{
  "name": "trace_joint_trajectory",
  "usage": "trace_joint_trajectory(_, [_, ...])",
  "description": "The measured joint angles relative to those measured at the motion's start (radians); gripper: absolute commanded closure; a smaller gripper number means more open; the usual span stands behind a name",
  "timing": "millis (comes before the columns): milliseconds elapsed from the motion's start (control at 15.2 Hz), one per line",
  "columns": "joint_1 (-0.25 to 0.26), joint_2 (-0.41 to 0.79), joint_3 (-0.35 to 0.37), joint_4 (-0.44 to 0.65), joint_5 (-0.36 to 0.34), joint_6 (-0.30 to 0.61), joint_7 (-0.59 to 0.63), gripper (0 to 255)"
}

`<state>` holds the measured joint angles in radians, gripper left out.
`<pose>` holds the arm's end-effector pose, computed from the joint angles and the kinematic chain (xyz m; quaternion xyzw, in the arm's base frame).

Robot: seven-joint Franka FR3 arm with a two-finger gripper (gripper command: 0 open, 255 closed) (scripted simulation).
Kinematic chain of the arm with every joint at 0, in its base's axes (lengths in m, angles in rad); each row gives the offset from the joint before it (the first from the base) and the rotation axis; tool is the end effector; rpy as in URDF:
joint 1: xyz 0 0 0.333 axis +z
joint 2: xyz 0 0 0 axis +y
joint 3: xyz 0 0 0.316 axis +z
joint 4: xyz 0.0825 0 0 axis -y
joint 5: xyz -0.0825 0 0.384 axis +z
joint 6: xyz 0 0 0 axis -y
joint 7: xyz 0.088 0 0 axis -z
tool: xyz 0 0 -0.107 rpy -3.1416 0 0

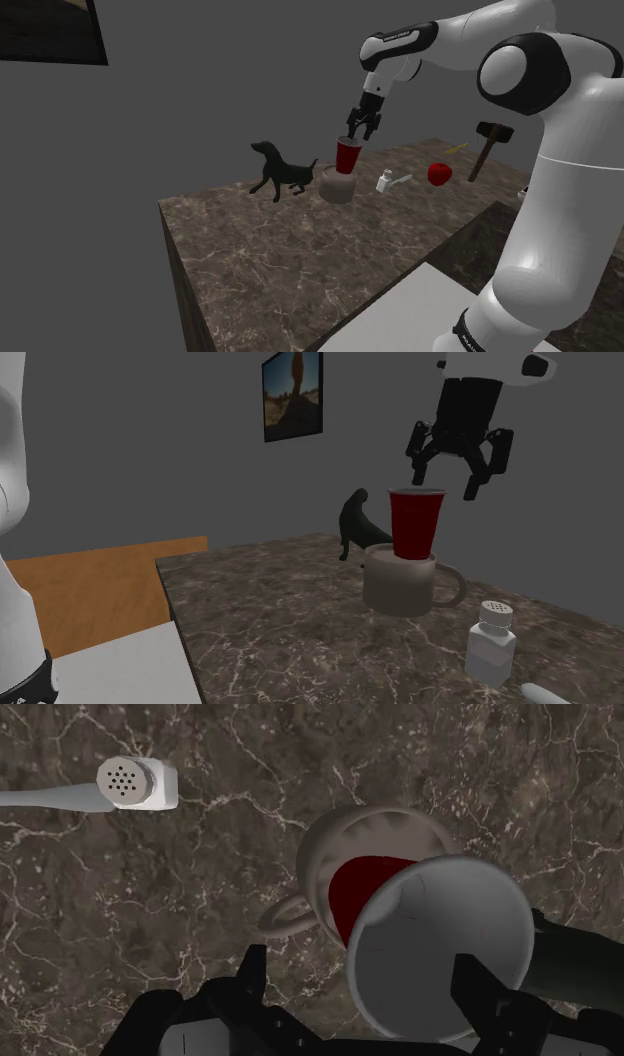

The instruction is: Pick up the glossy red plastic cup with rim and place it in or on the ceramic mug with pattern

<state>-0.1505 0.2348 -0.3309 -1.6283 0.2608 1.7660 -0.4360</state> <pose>0.5688 -0.2527 0.4828 -0.9939 0.0505 -0.0023 0.0977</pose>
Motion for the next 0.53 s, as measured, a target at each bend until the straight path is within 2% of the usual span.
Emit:
trace_joint_trajectory(198, [-0.006,0.0,-0.003,0.05,-0.002,-0.05,0.003,0])
trace_joint_trajectory(528, [-0.009,0.005,-0.004,0.062,-0.001,-0.059,0.002,0])
